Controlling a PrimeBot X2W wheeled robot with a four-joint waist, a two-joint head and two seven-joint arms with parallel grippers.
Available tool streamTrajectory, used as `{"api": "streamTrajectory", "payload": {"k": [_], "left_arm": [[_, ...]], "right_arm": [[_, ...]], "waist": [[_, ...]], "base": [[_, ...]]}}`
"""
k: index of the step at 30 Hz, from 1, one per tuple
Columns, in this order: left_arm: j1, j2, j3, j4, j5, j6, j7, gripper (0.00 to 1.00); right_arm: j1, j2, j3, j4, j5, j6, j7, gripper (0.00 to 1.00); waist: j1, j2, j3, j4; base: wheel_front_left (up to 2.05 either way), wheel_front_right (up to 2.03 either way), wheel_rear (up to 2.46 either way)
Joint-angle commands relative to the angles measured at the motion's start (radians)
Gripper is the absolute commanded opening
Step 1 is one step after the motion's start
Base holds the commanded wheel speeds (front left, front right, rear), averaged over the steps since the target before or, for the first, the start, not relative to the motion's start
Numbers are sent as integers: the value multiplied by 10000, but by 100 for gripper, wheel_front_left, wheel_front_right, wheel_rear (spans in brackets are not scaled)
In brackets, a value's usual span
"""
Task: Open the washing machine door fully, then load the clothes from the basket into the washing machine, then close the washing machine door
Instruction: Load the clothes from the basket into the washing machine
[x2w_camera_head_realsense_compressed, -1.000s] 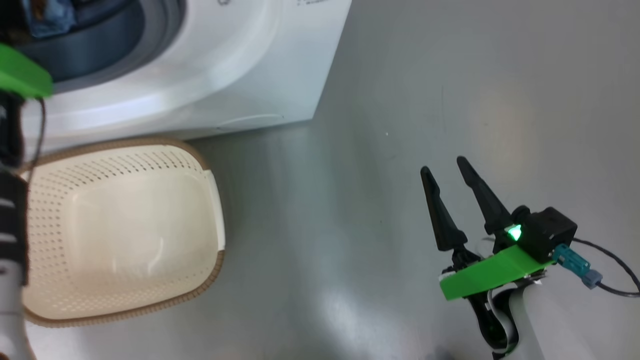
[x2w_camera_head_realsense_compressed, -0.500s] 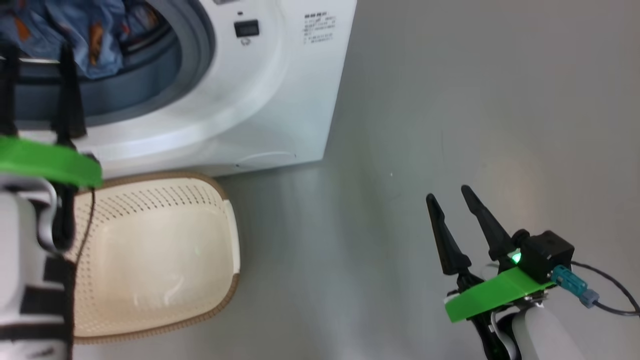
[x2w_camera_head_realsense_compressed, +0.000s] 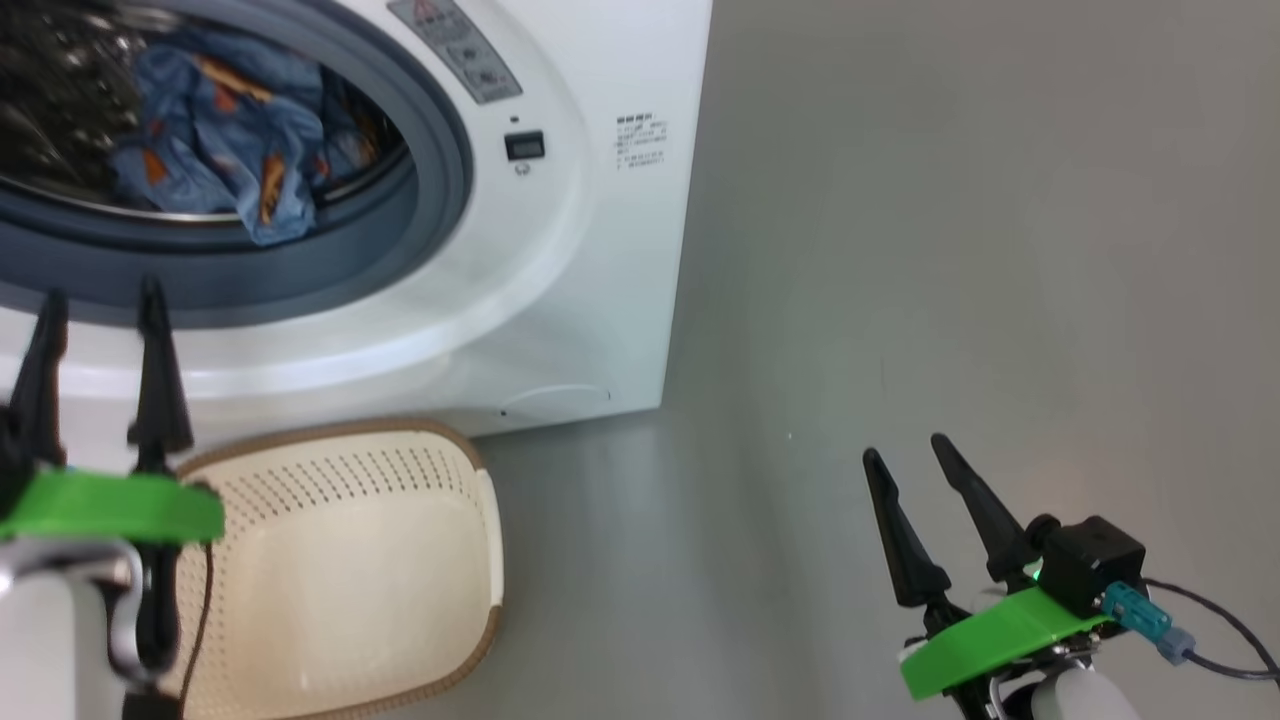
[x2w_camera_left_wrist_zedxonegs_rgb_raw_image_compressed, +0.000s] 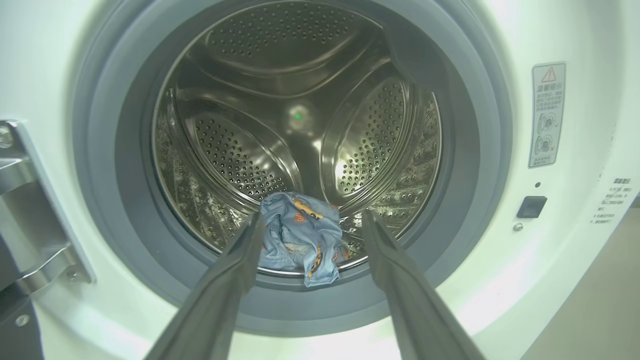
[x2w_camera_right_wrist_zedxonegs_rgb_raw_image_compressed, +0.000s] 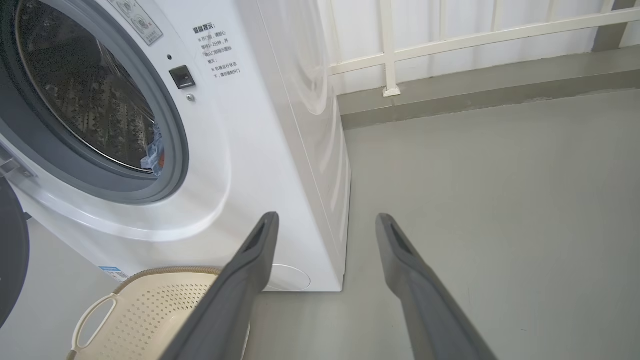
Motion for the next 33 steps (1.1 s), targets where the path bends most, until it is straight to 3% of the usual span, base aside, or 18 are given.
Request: {"api": "streamTrajectory", "payload": {"k": [1,16,33], "left_arm": [[256,251,409,-390,119,64,-24,100],[2879,-519,824,-1499,656,111,-24,100],[5035,-961,805,-2411,945,80,-24,100]], "right_arm": [[166,22,198,-199,-81,62,-48,100],[937,22,82,-95,-126,62,-48,100],[1381,22,-442,-350,-364,62,-48,100]], "waist": [[0,0,-405,-20],[0,0,-1817,-192],[0,0,-2376,16]], "base": [[0,0,0],[0,0,0],[0,0,0]]}}
